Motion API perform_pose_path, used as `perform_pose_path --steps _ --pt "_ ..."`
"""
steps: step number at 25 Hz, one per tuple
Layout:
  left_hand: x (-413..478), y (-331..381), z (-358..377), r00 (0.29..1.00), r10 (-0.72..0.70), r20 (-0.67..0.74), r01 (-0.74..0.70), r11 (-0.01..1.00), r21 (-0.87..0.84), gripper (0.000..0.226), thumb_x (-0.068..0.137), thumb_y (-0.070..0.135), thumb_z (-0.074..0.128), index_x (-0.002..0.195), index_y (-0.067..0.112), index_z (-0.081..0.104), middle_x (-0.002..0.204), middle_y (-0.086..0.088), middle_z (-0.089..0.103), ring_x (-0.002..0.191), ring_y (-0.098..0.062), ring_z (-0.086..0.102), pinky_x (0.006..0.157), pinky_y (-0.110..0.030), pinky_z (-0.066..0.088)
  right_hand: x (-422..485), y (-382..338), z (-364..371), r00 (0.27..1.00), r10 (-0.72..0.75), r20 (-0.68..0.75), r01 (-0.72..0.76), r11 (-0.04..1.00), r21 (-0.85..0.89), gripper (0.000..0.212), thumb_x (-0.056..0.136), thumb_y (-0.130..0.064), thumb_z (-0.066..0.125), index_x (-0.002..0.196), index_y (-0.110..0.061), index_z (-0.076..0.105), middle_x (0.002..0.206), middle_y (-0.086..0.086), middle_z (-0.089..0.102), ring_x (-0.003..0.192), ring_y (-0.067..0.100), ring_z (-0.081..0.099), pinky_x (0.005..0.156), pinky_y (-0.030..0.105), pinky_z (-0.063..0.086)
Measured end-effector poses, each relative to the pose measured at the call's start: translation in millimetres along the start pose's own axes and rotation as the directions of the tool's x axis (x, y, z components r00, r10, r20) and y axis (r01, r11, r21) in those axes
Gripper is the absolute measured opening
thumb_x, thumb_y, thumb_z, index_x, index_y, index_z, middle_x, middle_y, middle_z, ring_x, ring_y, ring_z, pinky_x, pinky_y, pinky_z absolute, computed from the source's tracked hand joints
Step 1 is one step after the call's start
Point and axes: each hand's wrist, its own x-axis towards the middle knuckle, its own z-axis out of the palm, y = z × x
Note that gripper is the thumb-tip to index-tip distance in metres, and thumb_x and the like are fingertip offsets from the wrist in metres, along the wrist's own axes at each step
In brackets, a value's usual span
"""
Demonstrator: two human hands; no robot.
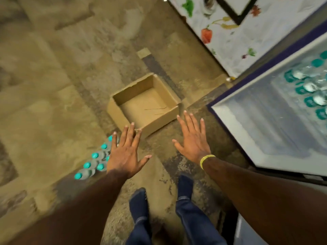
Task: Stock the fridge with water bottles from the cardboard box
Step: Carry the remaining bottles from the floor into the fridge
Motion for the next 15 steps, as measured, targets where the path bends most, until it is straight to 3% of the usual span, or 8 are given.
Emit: perform_pose_path --steps 4,8,12,15 --pt "-83 -63 51 0.956 -0.290 0.049 0.293 0.949 -0.115 0.095 0.085 0.080 0.018 0.156 0.016 0.010 0.163 -0.010 -0.001 0.150 -0.028 -0.001 0.118 -0.058 0.009 -2 -81 30 0.976 -0.203 0.081 0.205 0.979 -0.014 0.087 0.089 -0.054 0.051 0.157 -0.023 0.006 0.165 0.006 -0.002 0.151 0.026 -0.001 0.120 0.055 -0.003" --pt "-151 -92 102 0.876 -0.468 0.117 0.481 0.861 -0.163 0.097 0.085 0.080 0.015 0.156 0.013 0.008 0.163 -0.009 -0.002 0.150 -0.026 -0.004 0.118 -0.059 0.008 -13 -146 65 0.917 -0.354 0.184 0.363 0.932 -0.014 0.087 0.088 -0.053 0.051 0.157 -0.023 0.006 0.165 0.004 -0.001 0.151 0.025 -0.002 0.120 0.054 -0.005" --pt "-181 -98 134 0.810 -0.558 0.179 0.586 0.782 -0.212 0.097 0.084 0.081 0.012 0.155 0.015 -0.001 0.163 -0.010 -0.009 0.150 -0.027 -0.009 0.118 -0.057 0.004 -14 -184 99 0.847 -0.444 0.293 0.481 0.874 -0.067 0.088 0.090 -0.055 0.049 0.157 -0.022 0.001 0.165 0.004 -0.003 0.151 0.025 -0.003 0.119 0.052 -0.007" --pt "-173 -99 148 0.787 -0.554 0.270 0.613 0.754 -0.237 0.094 0.087 0.078 0.016 0.153 0.016 -0.009 0.162 -0.011 -0.010 0.150 -0.027 -0.006 0.119 -0.054 0.009 -6 -200 119 0.806 -0.486 0.338 0.534 0.844 -0.058 0.086 0.089 -0.055 0.051 0.155 -0.020 0.008 0.163 0.006 0.013 0.149 0.027 0.012 0.121 0.049 0.006"
